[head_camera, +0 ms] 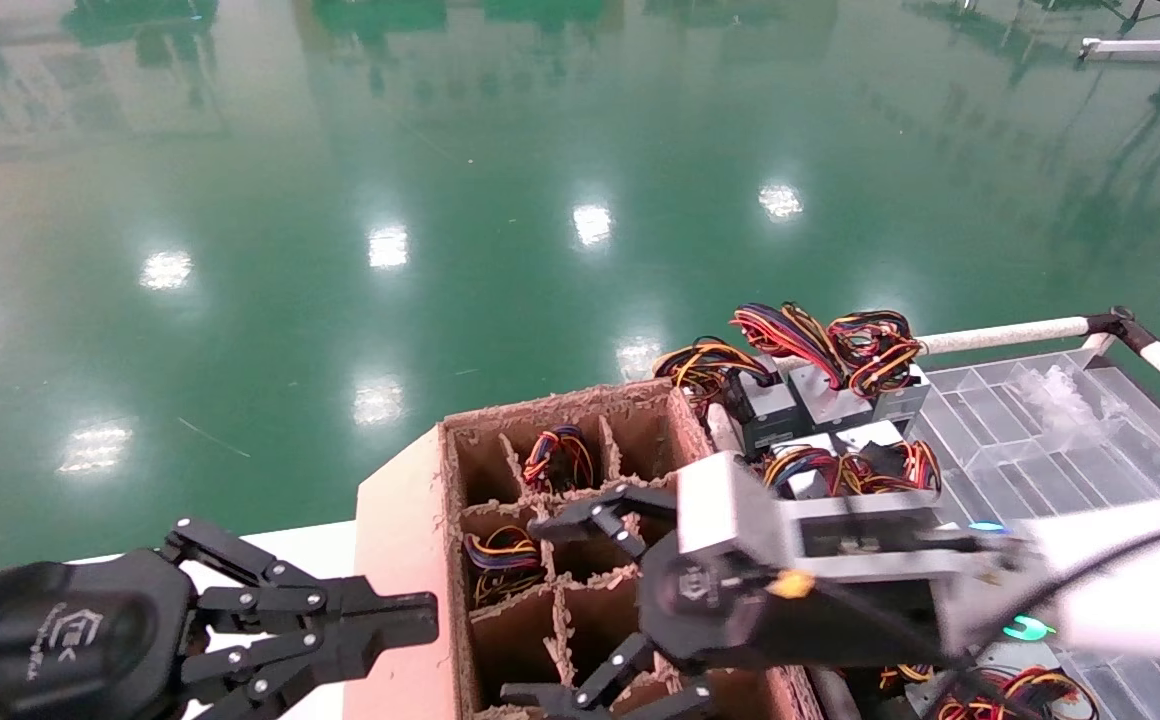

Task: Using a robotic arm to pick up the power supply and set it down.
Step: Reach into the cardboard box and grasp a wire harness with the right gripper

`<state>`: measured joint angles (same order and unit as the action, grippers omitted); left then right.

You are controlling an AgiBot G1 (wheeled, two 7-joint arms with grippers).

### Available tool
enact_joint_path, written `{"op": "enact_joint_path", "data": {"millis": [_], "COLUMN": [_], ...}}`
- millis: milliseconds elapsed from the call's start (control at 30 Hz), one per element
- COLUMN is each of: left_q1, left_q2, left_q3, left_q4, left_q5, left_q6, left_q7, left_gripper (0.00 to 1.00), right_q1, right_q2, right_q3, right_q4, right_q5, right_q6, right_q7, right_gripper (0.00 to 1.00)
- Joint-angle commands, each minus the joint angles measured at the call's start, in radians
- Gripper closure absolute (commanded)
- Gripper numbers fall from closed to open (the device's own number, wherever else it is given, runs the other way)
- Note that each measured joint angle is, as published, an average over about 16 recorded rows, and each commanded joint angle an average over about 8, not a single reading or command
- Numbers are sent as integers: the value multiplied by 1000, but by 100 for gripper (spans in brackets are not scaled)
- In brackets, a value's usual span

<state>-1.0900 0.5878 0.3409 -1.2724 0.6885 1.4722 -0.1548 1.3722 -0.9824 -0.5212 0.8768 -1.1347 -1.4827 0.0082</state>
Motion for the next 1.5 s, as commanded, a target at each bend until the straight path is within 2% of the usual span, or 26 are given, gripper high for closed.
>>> {"op": "enact_joint_path", "data": {"millis": [33,200,267,333,500,533,600,1033,1500], "left_q1": [0,0,0,0,0,0,0,0,0], "left_q2": [0,0,0,0,0,0,0,0,0], "left_q3": [0,0,0,0,0,0,0,1,1], "left_q4": [0,0,0,0,0,0,0,0,0], "left_q5": [0,0,0,0,0,0,0,0,-1], "left_q6": [0,0,0,0,0,0,0,0,0], "left_q7": [0,0,0,0,0,0,0,0,0], "left_gripper": [0,0,0,0,0,0,0,0,0], "right_q1": [39,123,150,174,224,233,251,325,328], "right_q2": [-38,-128,-158,-186,-243,-252,-270,-349,-369], "right_q3": [-28,-77,-91,-103,-128,-132,-139,-163,-188], "right_q4": [-51,-194,-245,-295,-407,-427,-465,-653,-701], "right_q5": [-49,-143,-170,-193,-238,-245,-259,-295,-294], "right_q6": [-6,14,23,32,52,56,63,86,122], "right_q7": [-28,-113,-146,-177,-247,-260,-284,-392,-421], "right_gripper": [0,0,6,23,83,92,100,100,100]}}
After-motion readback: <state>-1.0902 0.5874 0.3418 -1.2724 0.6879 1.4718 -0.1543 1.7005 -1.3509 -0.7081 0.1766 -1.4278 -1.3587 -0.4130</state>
